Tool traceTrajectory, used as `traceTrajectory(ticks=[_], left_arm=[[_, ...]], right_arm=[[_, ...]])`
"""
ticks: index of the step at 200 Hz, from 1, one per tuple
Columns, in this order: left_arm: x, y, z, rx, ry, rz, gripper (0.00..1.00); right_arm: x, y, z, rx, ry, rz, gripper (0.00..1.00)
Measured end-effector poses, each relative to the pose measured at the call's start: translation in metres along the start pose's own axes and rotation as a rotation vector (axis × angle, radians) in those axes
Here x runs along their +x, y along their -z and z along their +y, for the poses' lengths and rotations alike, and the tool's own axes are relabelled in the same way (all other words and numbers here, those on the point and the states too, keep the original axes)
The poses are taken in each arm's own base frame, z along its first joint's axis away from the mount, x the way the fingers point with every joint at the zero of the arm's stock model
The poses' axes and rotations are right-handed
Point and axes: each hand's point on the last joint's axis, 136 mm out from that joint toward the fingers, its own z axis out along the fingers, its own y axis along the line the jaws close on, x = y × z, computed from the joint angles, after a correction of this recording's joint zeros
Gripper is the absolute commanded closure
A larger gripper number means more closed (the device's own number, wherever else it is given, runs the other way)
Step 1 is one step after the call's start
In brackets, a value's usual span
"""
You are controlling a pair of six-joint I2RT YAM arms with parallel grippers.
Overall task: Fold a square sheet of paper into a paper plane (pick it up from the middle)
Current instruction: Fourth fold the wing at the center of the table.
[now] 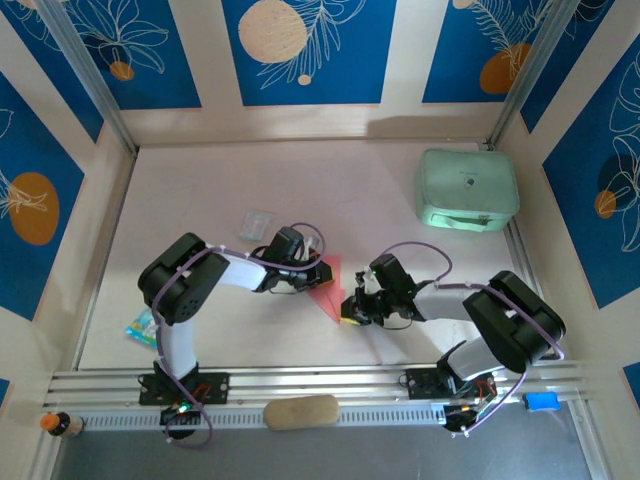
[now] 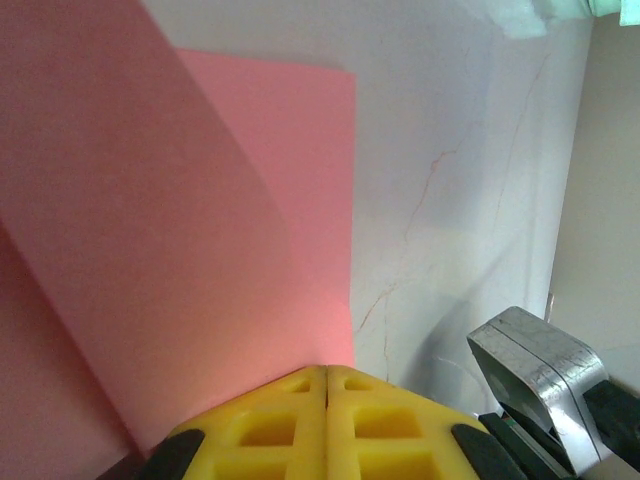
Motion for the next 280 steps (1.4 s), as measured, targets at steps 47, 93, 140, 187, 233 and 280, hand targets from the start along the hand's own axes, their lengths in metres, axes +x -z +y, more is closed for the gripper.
traceTrajectory(ticks=[47, 93, 140, 187, 233, 280], left_arm=[[0.001, 0.0, 0.0, 0.0, 0.001, 0.003, 0.95], [0.001, 0.0, 0.001, 0.0, 0.002, 0.003, 0.95], [0.001, 0.0, 0.001, 0.001, 0.006, 0.004, 0.96], [0.002, 0.0, 0.001, 0.007, 0.015, -0.001, 0.97], [0.001, 0.006, 0.006, 0.006, 0.03, -0.047, 0.99], [0.001, 0.016, 0.013, -0.007, 0.071, -0.125, 0.98]], right_arm=[[0.004, -0.003, -0.001, 0.006, 0.01, 0.019, 0.93], [0.006, -0.003, -0.001, 0.022, 0.029, 0.027, 0.91], [0.013, -0.003, 0.004, 0.037, 0.049, 0.052, 0.91], [0.016, -0.006, 0.0, 0.057, 0.052, 0.07, 0.85], [0.004, 0.02, 0.01, 0.031, 0.039, -0.009, 0.8], [-0.018, 0.034, 0.029, -0.074, 0.02, -0.071, 0.92]])
